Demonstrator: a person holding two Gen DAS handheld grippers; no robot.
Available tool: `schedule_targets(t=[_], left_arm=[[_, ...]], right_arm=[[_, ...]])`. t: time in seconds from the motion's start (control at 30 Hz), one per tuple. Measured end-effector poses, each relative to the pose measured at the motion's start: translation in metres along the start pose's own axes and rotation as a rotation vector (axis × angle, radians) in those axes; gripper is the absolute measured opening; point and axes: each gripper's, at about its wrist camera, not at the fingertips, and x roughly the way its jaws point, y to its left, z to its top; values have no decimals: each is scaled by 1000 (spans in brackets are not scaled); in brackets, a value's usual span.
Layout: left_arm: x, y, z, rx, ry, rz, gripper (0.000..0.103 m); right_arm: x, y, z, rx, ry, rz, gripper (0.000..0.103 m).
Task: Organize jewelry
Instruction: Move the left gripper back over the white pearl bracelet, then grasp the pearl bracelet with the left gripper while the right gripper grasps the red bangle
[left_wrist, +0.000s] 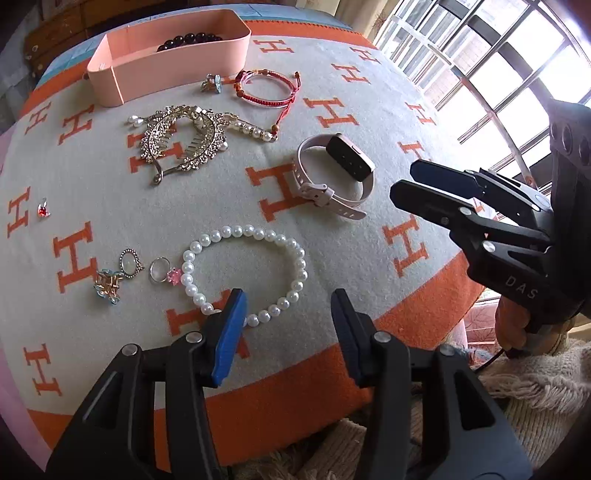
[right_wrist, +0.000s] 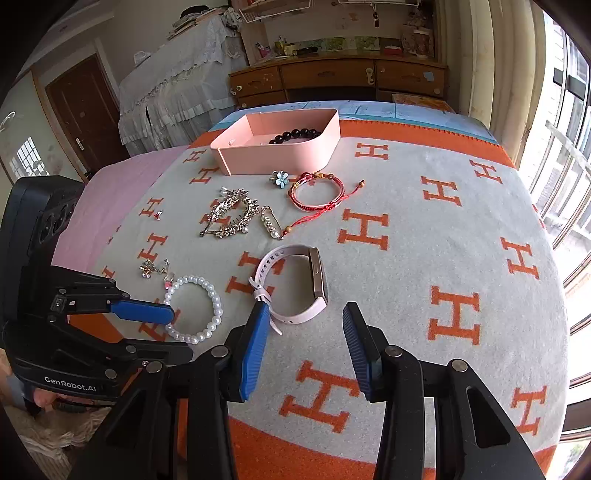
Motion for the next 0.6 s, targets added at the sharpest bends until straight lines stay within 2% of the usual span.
schedule_targets(t=[0.17,0.33,0.47,0.5,0.6], left_arm=[[-1,-14,-2,148,-13,88,44],[3,-19,-7,290,14,151,42],[6,-28,-14,403,43,158,33],[7,-30,-14,428,49,157,26],[13,-34,-13,470,92,157,20]], right_arm=[[2,-2,-2,6,5,11,42],[5,-2,-2,9,12,13,42],[8,-3,-2,15,17,9,42],[8,-3,-2,15,18,9,42],[9,-3,-2,14,19,10,42]])
